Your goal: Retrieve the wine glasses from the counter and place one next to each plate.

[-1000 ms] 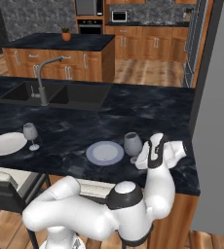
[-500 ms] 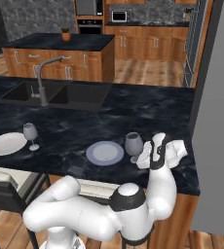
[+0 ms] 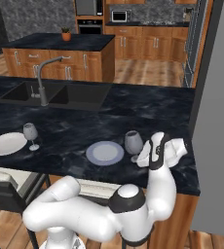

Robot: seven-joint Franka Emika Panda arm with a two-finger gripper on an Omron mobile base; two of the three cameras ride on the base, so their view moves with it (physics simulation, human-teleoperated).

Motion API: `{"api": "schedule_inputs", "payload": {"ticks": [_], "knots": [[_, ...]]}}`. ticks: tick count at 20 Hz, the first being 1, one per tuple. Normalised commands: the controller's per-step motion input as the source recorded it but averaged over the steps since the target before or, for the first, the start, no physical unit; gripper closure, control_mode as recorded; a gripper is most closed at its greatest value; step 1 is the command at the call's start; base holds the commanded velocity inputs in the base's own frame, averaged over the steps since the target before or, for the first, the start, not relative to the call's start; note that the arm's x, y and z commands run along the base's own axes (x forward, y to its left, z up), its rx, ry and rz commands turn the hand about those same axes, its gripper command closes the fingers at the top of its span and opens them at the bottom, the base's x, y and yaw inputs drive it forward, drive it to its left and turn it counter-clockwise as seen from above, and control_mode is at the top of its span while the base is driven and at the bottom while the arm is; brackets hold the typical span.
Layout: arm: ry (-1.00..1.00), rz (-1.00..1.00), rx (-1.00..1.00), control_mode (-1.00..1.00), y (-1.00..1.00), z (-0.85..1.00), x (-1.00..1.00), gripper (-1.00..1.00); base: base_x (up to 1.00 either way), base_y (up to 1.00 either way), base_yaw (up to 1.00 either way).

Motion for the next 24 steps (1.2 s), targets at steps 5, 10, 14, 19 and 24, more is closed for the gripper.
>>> {"api": "schedule_inputs", "payload": {"ticks": [5, 10, 14, 19, 24], "knots": [[-0.02, -0.02, -0.11, -1.0, 0.0, -0.52, 0.0, -1.0, 0.0, 0.0, 0.0], [-0.06, 0.0, -0.11, -1.0, -0.31, -0.47, -0.08, -1.0, 0.0, 0.0, 0.0], [-0.01, 0.0, -0.05, -1.0, -0.69, -0.56, -0.12, -1.0, 0.0, 0.0, 0.0], [0.0, 0.0, -0.01, -1.0, -0.8, -0.57, -0.19, -1.0, 0.0, 0.0, 0.0], [0.0, 0.0, -0.01, -1.0, -0.68, -0.6, -0.07, -1.0, 0.0, 0.0, 0.0]]}}
